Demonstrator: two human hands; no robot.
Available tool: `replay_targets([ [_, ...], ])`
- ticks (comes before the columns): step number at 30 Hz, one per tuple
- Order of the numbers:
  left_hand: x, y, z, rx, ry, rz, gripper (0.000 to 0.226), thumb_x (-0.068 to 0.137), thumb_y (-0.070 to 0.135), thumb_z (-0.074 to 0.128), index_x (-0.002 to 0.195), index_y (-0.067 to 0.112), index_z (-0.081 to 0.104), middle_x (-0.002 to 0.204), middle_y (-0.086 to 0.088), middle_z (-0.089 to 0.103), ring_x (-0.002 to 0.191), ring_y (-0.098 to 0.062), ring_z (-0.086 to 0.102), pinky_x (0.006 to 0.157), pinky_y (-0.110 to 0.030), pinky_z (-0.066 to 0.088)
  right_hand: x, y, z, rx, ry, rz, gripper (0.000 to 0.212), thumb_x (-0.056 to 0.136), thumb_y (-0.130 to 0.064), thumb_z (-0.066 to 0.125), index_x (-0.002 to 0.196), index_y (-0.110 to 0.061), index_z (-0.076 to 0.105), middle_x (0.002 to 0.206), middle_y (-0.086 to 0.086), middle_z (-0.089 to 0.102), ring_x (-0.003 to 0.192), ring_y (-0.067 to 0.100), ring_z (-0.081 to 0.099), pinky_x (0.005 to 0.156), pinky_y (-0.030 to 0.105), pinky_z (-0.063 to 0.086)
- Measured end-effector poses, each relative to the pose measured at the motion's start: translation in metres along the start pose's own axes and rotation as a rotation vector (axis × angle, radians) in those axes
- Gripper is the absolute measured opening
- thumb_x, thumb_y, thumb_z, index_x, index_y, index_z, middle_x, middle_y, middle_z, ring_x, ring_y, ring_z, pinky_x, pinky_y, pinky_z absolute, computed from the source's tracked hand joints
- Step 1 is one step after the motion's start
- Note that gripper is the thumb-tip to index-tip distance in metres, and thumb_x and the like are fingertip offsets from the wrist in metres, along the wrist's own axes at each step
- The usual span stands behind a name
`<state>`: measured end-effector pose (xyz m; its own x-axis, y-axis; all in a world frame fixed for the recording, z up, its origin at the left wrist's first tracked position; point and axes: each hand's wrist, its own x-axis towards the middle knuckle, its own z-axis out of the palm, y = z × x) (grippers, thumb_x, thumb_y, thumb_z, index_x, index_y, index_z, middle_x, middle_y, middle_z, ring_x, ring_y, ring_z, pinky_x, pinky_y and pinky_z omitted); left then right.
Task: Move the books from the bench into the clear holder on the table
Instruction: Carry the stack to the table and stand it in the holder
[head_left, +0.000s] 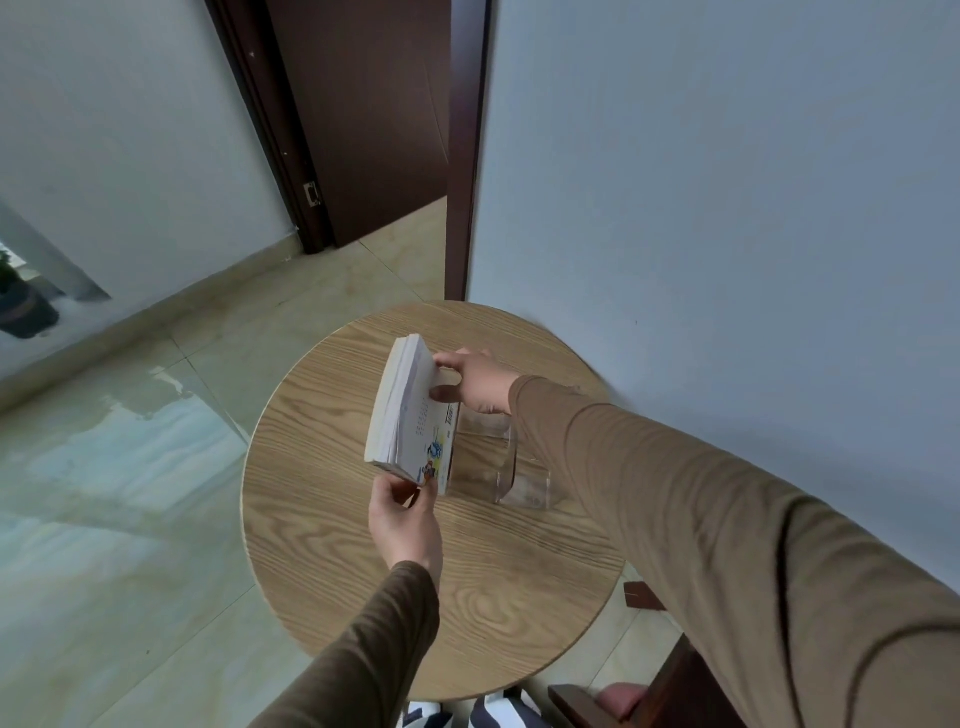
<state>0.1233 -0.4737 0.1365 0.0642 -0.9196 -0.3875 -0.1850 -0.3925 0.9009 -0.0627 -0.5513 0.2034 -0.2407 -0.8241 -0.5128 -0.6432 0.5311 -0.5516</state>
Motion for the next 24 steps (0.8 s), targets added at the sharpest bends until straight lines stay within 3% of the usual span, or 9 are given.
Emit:
replay_targets([
  [3,0.003,-0.005,-0.003,0.008,-0.021,-0.014,0.030,0.084,0.006,0.079,0.076,0.013,0.051,0.079,-0.005,0.062,0.074,-0.018,0.055,0.075,-0.040,0.053,0.000,0.000,0.004,-0.011,0.003,0.016,0.066,0.094,-0.045,0.061,0.153,-0.035,0.036,0.161,0.001,0.032,0.152,0.035,0.011,0.119,0.062,0.013],
  [8,0.008,-0.008,-0.008,0.033,-0.094,0.033,0.026,0.083,0.007,0.080,0.083,0.003,0.054,0.081,-0.005,0.060,0.077,-0.018,0.055,0.075,-0.038,0.050,-0.007,0.000,0.014,0.021,0.115,-0.030,0.061,0.090,-0.044,0.065,0.147,-0.038,0.043,0.154,0.002,0.047,0.144,0.033,0.034,0.116,0.059,0.028],
  [12,0.002,-0.014,-0.017,0.056,-0.155,0.018,0.030,0.083,0.017,0.083,0.097,0.014,0.056,0.099,-0.005,0.065,0.096,-0.024,0.064,0.089,-0.042,0.055,-0.040,0.005,0.022,0.061,0.281,-0.096,0.061,0.093,-0.041,0.064,0.149,-0.030,0.041,0.153,0.002,0.046,0.143,0.028,0.034,0.116,0.047,0.030],
  [17,-0.019,-0.017,-0.034,0.013,-0.182,-0.074,0.045,0.086,0.023,0.082,0.120,0.014,0.054,0.116,-0.005,0.064,0.108,-0.021,0.062,0.099,-0.039,0.052,-0.104,0.019,0.045,0.251,0.543,-0.090,0.045,0.095,-0.038,0.063,0.137,-0.023,0.055,0.141,-0.001,0.055,0.136,0.018,0.039,0.108,0.032,0.036],
  [24,-0.048,-0.019,-0.048,0.067,-0.360,0.040,0.026,0.092,0.019,0.075,0.115,0.016,0.063,0.111,-0.003,0.068,0.108,-0.023,0.065,0.093,-0.031,0.052,-0.191,0.065,0.092,0.430,0.764,0.028,0.024,0.095,-0.035,0.064,0.117,-0.026,0.065,0.117,-0.008,0.058,0.112,0.006,0.048,0.087,0.012,0.036],
])
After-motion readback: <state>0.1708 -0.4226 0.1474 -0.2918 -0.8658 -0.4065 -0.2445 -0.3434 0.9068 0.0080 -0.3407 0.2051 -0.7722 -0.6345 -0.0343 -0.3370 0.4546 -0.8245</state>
